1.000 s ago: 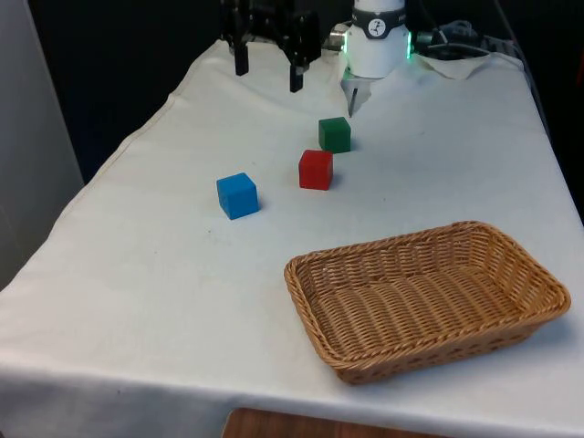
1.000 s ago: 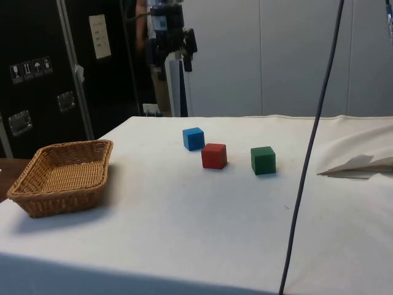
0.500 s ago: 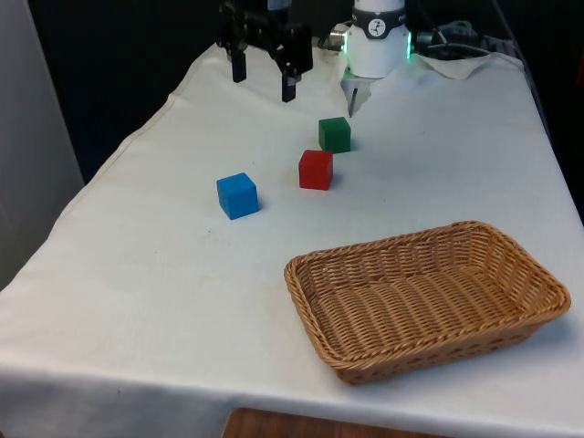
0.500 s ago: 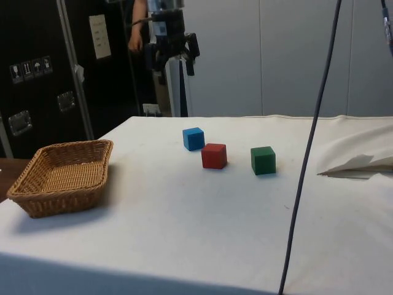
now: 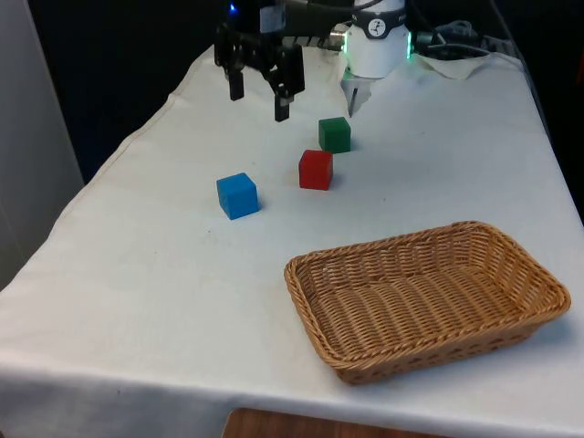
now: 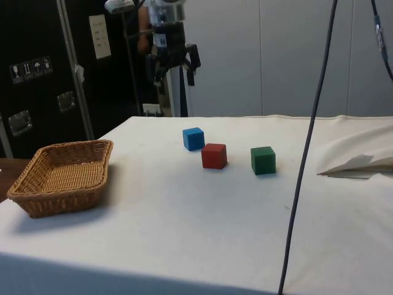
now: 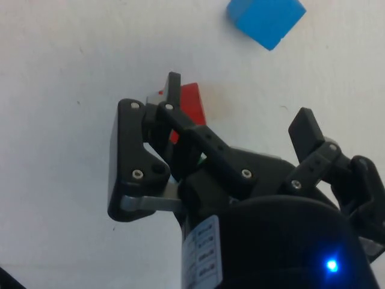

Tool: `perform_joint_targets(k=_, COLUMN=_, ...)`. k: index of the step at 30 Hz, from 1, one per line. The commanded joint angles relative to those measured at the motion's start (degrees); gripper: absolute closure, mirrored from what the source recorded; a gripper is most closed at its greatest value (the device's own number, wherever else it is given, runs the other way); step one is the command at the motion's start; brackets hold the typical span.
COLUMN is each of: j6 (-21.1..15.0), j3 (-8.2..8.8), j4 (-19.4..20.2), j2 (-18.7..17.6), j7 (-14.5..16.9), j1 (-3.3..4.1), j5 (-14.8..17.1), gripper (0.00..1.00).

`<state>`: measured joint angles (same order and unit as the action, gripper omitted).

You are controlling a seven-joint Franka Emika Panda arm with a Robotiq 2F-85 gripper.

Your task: Pick up the blue cube and place it into the basket.

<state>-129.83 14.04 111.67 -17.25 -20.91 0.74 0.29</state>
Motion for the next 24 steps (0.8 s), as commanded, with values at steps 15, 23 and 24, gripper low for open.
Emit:
perform_joint_targets(k=15, j6=-6.5, j3=-0.06, j4=2.2, j2=-1.9, j7=-4.2, j1=0.06, j5=1.0, gripper=0.00)
perform_joint_targets(k=23, j6=-7.7, j3=0.06, j4=2.4, j2=-2.7, j7=-5.8, j1=-0.17, j5=0.9, gripper=0.00)
perform_joint_targets(k=24, j6=-7.7, j3=0.11, j4=2.5, j2=-2.7, j7=-5.7, j1=-0.17, j5=0.9, gripper=0.00)
